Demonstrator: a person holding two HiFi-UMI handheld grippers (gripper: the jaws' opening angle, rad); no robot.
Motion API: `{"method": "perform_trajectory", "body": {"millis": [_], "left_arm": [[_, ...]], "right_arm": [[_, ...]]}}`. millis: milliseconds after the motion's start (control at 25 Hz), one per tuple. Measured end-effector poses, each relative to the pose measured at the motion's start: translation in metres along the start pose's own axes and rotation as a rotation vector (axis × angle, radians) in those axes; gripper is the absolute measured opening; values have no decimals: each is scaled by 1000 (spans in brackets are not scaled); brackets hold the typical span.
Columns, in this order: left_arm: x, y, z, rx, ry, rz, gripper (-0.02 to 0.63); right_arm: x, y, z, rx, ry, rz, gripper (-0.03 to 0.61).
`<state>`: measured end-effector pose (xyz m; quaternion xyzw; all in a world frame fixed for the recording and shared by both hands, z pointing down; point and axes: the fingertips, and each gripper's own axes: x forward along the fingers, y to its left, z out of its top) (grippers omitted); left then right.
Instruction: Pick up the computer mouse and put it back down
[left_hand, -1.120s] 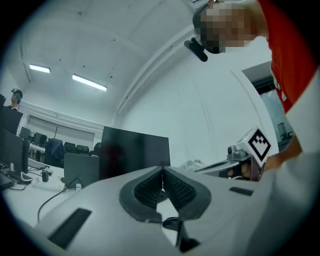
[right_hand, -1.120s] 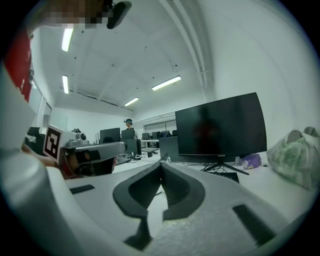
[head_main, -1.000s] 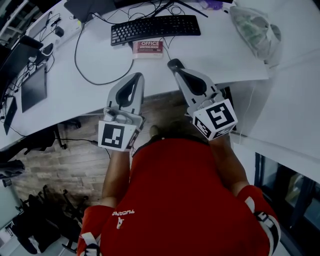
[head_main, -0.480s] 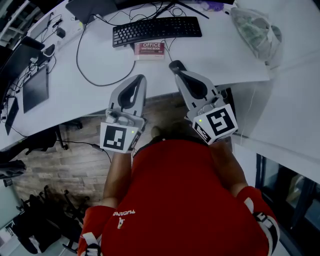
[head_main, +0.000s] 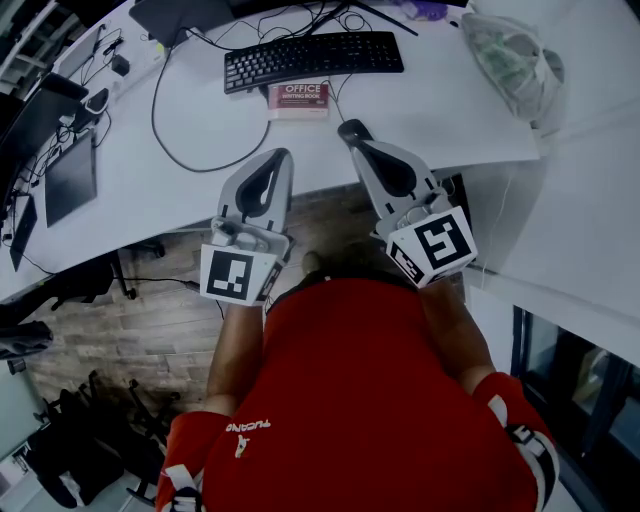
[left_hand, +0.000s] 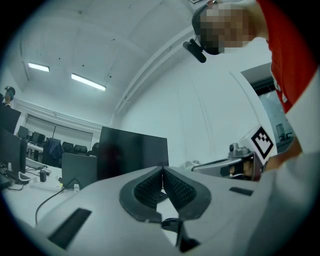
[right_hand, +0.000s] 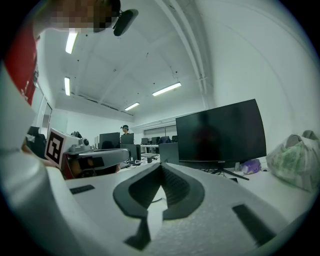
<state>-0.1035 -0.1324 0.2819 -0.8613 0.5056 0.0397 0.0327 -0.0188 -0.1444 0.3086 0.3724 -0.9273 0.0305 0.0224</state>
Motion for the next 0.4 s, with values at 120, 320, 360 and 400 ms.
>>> {"method": "perform_trajectory", "body": {"millis": [120, 320, 360, 400], "left_arm": [[0, 0, -1, 0, 4, 1, 9], [0, 0, -2, 1, 10, 1, 9], [1, 0, -2, 1, 11, 1, 9], [1, 0, -2, 1, 12, 1, 9]], "right_arm": [[0, 0, 0, 2, 0, 1, 3], [0, -2, -1, 2, 4, -2, 3], [0, -2, -1, 3, 4, -4, 3], [0, -3, -1, 3, 5, -5, 3]]}}
